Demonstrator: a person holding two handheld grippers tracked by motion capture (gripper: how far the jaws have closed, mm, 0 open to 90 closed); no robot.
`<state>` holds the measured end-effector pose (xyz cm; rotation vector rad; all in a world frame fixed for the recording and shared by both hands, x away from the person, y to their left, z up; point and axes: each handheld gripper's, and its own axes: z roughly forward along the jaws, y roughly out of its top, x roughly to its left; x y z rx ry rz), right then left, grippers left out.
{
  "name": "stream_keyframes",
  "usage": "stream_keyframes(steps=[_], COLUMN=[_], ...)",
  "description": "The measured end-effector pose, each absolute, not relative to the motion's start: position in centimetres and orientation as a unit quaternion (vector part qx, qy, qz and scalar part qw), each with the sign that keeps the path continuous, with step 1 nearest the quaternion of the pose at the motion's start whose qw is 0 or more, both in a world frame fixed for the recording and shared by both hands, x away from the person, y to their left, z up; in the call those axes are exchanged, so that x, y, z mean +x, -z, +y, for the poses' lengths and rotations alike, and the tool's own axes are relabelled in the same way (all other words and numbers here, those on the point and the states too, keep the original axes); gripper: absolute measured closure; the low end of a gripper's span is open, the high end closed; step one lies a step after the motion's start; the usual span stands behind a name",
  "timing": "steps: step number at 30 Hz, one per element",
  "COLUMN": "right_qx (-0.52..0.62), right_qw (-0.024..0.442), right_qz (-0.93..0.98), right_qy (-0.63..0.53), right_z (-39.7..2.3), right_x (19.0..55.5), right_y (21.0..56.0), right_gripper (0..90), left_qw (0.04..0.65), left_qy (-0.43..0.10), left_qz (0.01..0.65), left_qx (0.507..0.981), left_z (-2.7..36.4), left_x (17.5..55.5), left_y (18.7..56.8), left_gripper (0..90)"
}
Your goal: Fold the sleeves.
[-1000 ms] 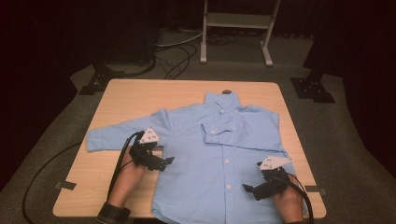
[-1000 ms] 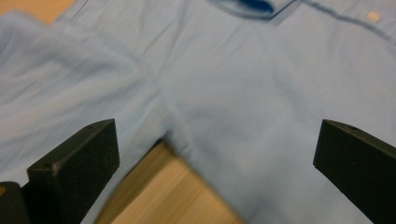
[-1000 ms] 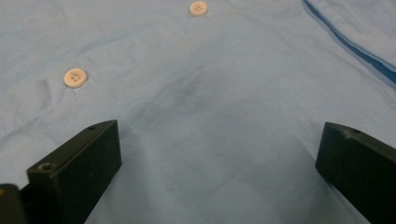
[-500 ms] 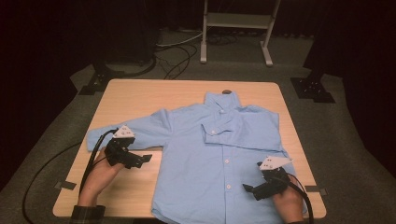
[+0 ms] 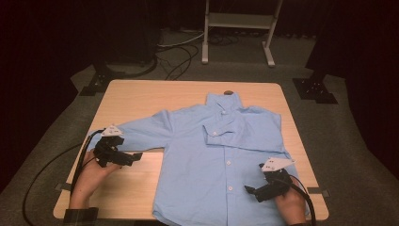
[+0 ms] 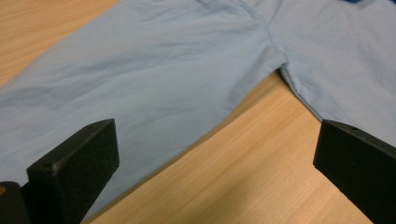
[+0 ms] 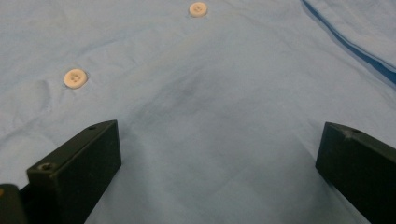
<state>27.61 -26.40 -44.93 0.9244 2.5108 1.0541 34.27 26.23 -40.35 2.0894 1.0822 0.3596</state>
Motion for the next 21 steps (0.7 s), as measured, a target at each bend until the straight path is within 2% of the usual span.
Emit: stream_keyframes(steps=[9, 21], right_qx=[0.319, 0.319], right_qw=[0.133, 0.132], right_qz=[0.865, 0.865], right_qy=[-0.363, -0.363], right_z=[-26.4, -26.4], right_x=[27.6, 27.6], right_y=[44.9, 44.9], right_gripper=[0.0, 0.0], left_qw=[0.372, 0.346], left_qy=[-0.161, -0.202], left_qz=[0.463, 0.496], left_qx=[0.788, 0.771], left_z=[29.8, 32.6], left_x=[34.1, 34.0], left_y=[40.5, 40.8], left_gripper=[0.0, 0.0])
